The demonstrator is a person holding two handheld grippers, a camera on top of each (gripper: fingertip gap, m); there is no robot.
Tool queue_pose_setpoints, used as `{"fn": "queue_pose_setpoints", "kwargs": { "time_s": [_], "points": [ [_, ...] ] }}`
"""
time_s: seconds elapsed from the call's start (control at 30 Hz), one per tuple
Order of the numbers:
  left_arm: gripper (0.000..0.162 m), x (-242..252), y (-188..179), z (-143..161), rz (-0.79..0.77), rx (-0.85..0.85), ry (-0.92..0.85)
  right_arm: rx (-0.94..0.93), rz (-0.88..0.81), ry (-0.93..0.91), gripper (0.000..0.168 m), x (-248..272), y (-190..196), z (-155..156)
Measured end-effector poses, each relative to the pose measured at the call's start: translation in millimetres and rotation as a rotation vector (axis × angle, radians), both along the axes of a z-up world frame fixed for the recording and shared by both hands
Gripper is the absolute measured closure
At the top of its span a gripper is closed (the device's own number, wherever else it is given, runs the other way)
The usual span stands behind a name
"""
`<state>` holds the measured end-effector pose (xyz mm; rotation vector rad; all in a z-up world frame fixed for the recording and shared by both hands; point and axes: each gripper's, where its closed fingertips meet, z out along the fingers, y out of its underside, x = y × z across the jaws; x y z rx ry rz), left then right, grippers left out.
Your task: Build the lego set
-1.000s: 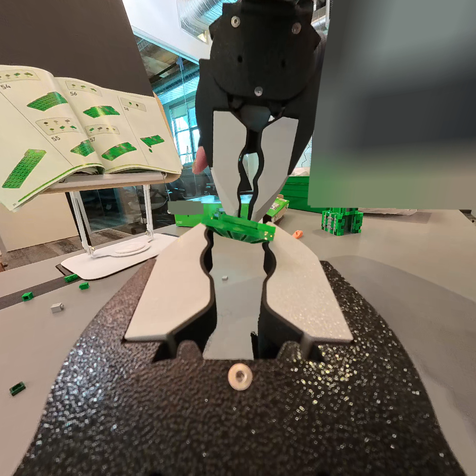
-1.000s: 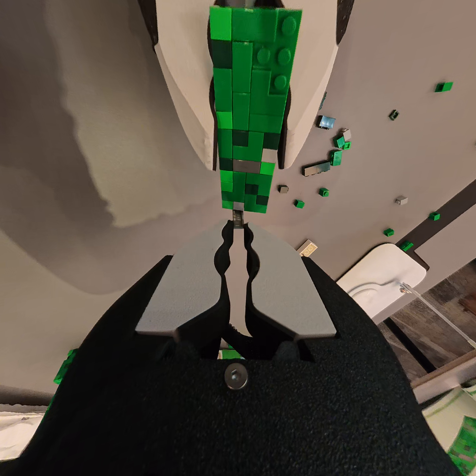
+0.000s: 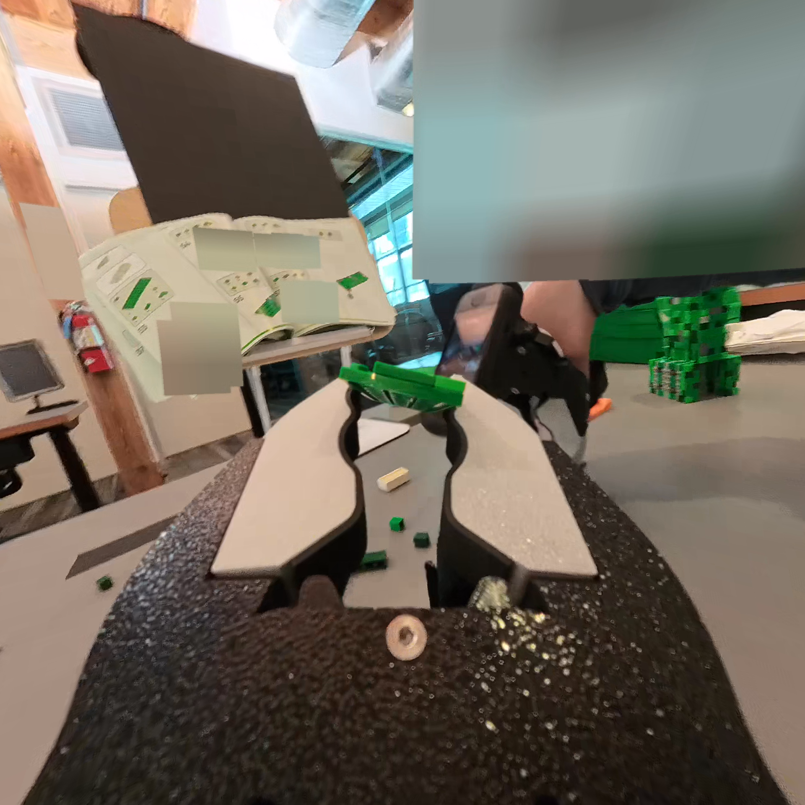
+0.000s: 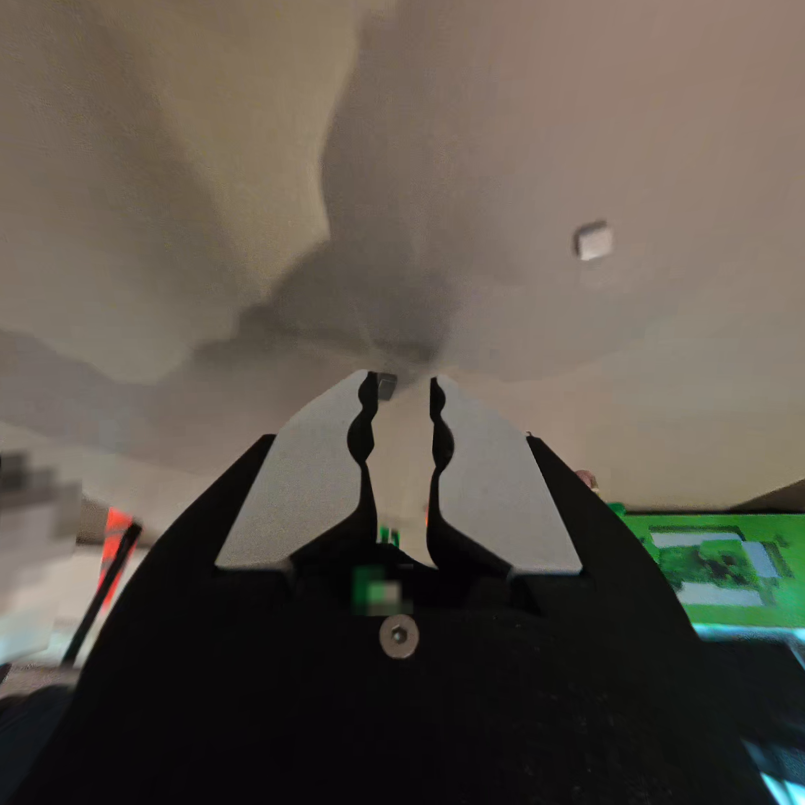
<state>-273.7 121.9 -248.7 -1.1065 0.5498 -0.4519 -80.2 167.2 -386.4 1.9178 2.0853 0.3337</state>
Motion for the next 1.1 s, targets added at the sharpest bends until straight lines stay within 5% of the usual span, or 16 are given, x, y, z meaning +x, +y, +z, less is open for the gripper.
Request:
{"fn": "queue_pose_setpoints", "kwargs": {
  "time_s": [0.03, 0.13, 0.23, 0.7, 1.1],
  "points": [
    [0.126, 4, -5, 3, -0.037, 0.025, 0.000, 0.014, -0.022, 0.115, 0.145, -3, 0, 4],
    [0.126, 20, -22, 9, -0.180, 0.073, -0.015, 0.040, -0.076, 0.479, 0.148, -3, -4, 12],
    [0.126, 35, -36, 9, -0.334, 0.071, -0.043, 0.070, -0.120, 0.652, 0.152, 13, -8, 8],
    [0.126, 44, -41, 3, -0.485, 0.001, -0.096, 0.159, -0.130, 0.764, 0.161, 13, -5, -5],
    [0.126, 44, -41, 4, -0.529, -0.050, -0.170, 0.182, 0.132, 1.300, 0.161, -114, -34, 142]
  ]
}}
